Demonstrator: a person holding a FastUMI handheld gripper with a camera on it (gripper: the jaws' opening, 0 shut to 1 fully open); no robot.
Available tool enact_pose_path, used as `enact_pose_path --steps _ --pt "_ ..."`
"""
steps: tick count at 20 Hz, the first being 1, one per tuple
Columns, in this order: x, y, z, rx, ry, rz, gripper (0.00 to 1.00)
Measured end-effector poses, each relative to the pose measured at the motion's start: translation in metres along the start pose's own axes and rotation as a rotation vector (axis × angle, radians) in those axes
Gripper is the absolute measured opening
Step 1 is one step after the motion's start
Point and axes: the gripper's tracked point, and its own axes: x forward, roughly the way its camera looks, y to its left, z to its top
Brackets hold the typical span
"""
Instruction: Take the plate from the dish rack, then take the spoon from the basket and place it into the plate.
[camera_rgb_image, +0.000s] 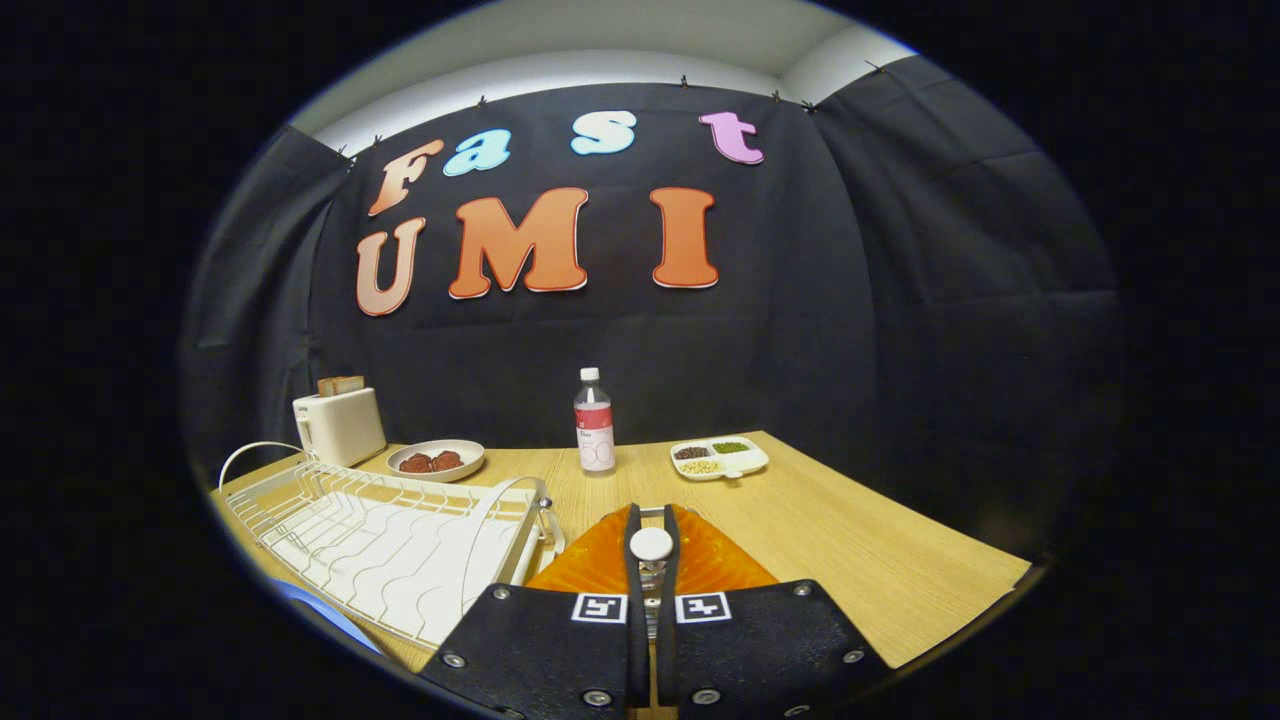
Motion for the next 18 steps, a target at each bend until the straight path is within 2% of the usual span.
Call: enact_pose_path --steps 6,11,18 --pt "-0.028 0.000 0.041 -0.044 -0.043 -0.009 0.03" --pt "-0.085 0.022 0.082 -0.038 -0.101 0.029 0.03" --pt "-0.162 0.085 0.082 0.003 -0.091 0.131 0.03"
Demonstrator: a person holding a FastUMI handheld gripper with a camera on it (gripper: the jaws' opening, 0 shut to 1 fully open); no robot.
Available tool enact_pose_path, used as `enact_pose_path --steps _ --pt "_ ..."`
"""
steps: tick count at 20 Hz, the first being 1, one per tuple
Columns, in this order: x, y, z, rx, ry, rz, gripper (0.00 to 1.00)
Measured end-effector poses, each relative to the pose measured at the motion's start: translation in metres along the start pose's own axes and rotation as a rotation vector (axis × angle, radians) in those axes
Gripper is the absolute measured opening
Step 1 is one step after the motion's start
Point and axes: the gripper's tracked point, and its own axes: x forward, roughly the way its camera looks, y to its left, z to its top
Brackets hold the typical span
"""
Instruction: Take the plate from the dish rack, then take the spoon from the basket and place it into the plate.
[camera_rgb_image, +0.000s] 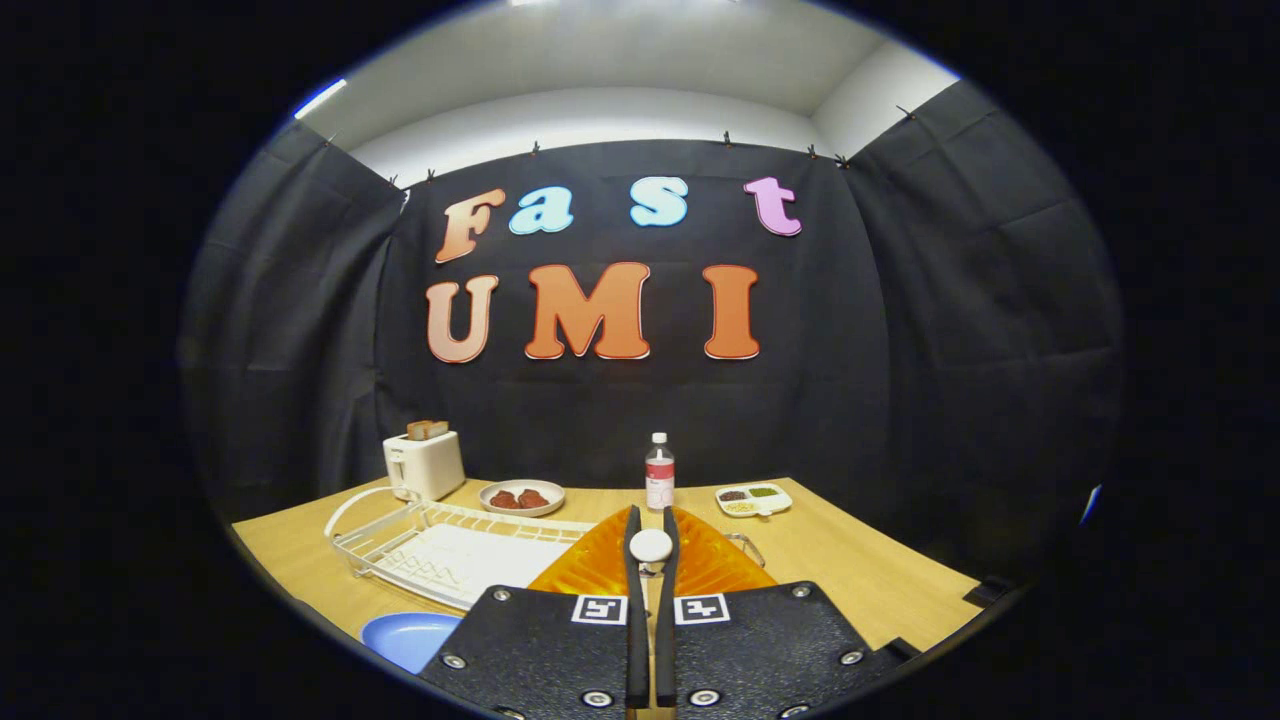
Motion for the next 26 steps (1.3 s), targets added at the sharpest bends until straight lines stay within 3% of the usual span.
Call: enact_pose_path --steps 6,12,24,26 --pt "-0.046 0.079 -0.030 -0.021 0.034 0.106 0.03" --pt "-0.058 0.145 -0.068 -0.048 0.060 0.214 0.03" --pt "-0.031 0.175 -0.121 -0.052 0.135 0.277 0.04" --pt "-0.031 0.171 -0.121 -0.056 0.148 0.270 0.12"
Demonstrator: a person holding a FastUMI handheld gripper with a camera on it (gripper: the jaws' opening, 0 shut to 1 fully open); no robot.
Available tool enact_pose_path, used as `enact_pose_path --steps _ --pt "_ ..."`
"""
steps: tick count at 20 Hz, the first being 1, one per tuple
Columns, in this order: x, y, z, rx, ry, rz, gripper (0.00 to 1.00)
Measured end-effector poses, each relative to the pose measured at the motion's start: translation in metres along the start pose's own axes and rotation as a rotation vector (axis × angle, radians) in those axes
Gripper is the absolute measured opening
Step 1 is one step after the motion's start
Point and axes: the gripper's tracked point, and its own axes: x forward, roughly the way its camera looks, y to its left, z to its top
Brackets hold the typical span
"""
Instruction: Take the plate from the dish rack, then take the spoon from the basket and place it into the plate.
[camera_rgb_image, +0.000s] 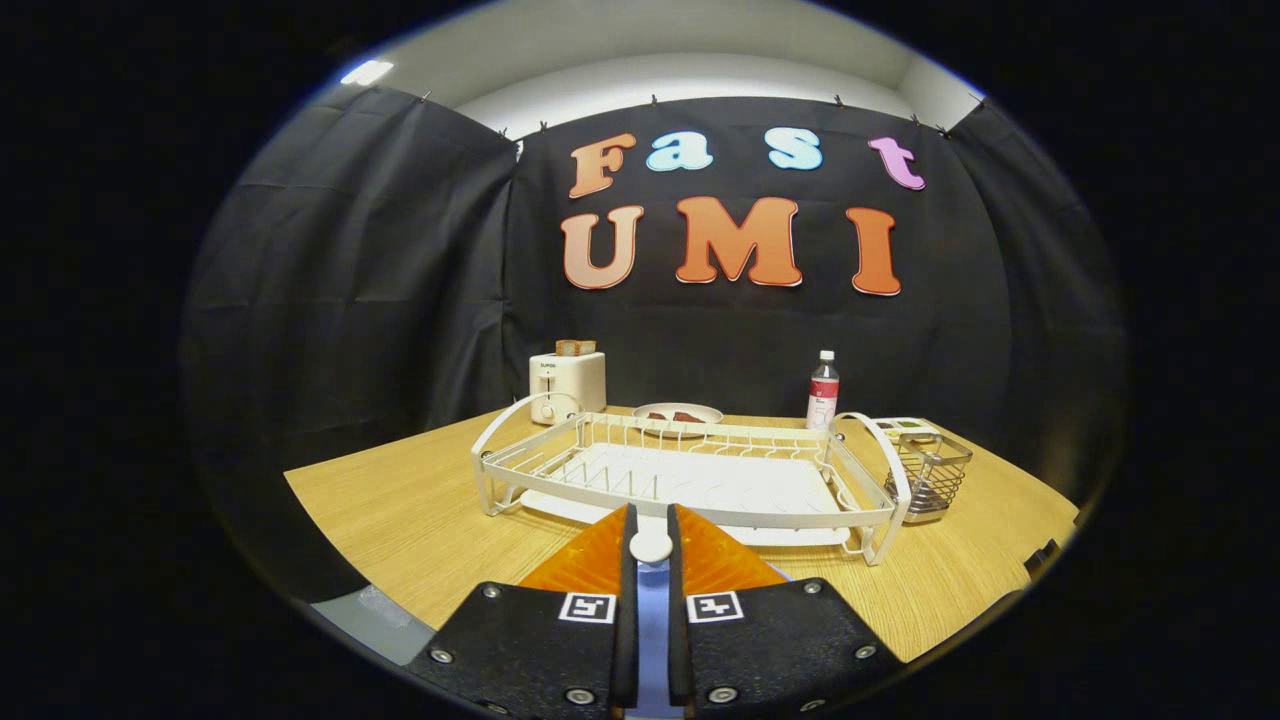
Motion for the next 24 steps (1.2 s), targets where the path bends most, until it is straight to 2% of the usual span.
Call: enact_pose_path --steps 2,4,5,7,9,11,19,24 --pt "-0.004 -0.003 0.001 -0.011 0.003 -0.014 0.19" --pt "-0.004 -0.008 0.003 -0.013 0.004 -0.024 0.42" --pt "-0.004 -0.012 0.004 -0.011 0.007 -0.028 0.58" --pt "-0.008 -0.017 0.004 -0.001 0.016 -0.031 0.79" --pt "-0.011 -0.025 0.006 0.016 0.020 -0.041 0.92" --pt "-0.014 -0.038 0.010 0.015 0.024 -0.053 0.97" --pt "-0.023 -0.100 0.042 -0.012 0.007 -0.098 0.97" --pt "-0.030 -0.154 0.056 0.027 0.009 -0.149 0.97"
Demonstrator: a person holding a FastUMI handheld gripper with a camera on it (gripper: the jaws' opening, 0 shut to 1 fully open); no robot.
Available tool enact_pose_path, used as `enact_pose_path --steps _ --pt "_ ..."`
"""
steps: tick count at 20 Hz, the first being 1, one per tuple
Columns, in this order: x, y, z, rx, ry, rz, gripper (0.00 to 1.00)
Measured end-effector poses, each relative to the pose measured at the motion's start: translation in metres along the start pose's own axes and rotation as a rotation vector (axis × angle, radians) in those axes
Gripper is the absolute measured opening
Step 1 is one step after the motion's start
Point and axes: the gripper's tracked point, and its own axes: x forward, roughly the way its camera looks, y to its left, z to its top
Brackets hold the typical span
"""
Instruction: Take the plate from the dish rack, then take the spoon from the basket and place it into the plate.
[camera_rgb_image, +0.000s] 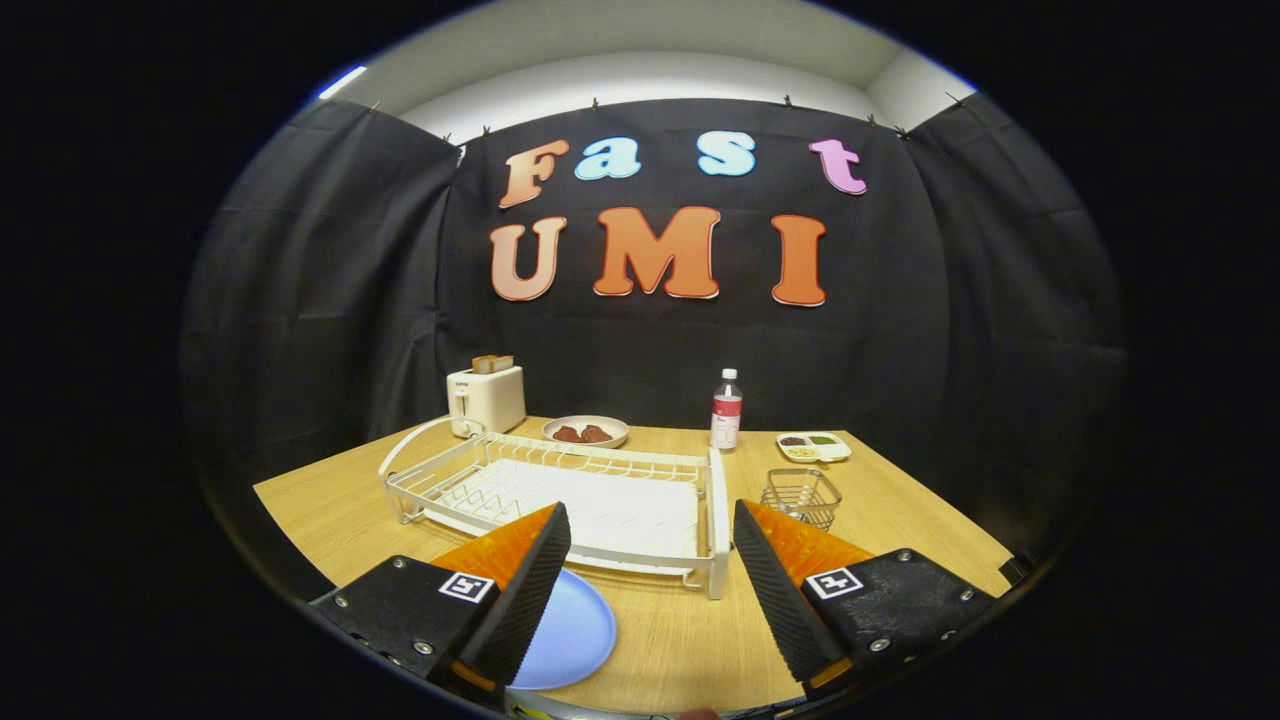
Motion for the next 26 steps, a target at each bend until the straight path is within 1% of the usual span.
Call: enact_pose_path --steps 6,12,18,26 --pt "0.003 -0.064 0.006 0.036 0.004 -0.083 0.97" --pt "-0.001 -0.099 0.005 0.065 0.005 -0.131 0.97" --pt "-0.004 -0.106 0.000 0.078 0.012 -0.148 0.97" --pt "-0.006 -0.094 -0.003 0.078 0.017 -0.136 0.97"
